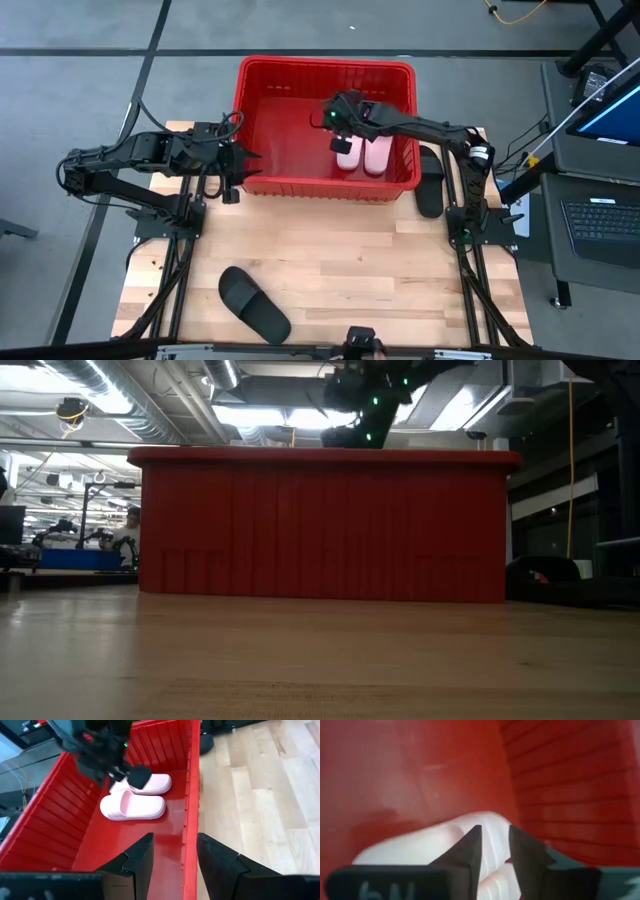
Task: Pick and place slides into bin
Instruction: Put the bottom black slide into the bin
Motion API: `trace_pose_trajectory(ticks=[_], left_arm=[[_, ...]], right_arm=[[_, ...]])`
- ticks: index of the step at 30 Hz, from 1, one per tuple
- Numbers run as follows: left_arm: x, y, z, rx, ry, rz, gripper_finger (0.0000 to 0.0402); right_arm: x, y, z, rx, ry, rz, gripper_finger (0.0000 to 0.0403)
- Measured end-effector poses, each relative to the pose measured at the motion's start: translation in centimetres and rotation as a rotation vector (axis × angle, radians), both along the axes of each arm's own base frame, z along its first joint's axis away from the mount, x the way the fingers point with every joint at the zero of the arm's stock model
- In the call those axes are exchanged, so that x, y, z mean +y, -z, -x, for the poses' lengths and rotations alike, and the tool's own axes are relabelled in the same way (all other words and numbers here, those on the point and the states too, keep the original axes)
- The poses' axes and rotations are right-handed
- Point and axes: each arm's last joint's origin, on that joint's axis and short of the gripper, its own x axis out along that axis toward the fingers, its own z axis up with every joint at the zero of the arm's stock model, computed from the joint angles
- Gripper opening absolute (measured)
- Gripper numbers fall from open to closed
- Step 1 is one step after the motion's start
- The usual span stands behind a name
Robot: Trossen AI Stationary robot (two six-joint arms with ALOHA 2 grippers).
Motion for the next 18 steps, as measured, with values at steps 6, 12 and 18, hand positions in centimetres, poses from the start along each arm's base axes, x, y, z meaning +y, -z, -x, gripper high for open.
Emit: trace_pose_trajectory(ticks=[6, 12, 18], left_arm=[[0.1, 0.0, 0.0, 0.0, -0.031, -0.02, 0.0143], [0.2, -0.1, 0.0, -0.005, -0.059, -0.039, 0.0143], [0.2, -0.5, -0.2, -0.056, -0.065, -0.042, 0.0143]], right_arm=[[0.3, -3.6, 0.3, -0.092, 0.078, -0.032, 0.001], [2.2, -5.7, 1.0, -0.085, 0.061, -0.049, 0.0004], [4.8, -8.6, 2.1, -0.175, 0.029, -0.038, 0.0004]])
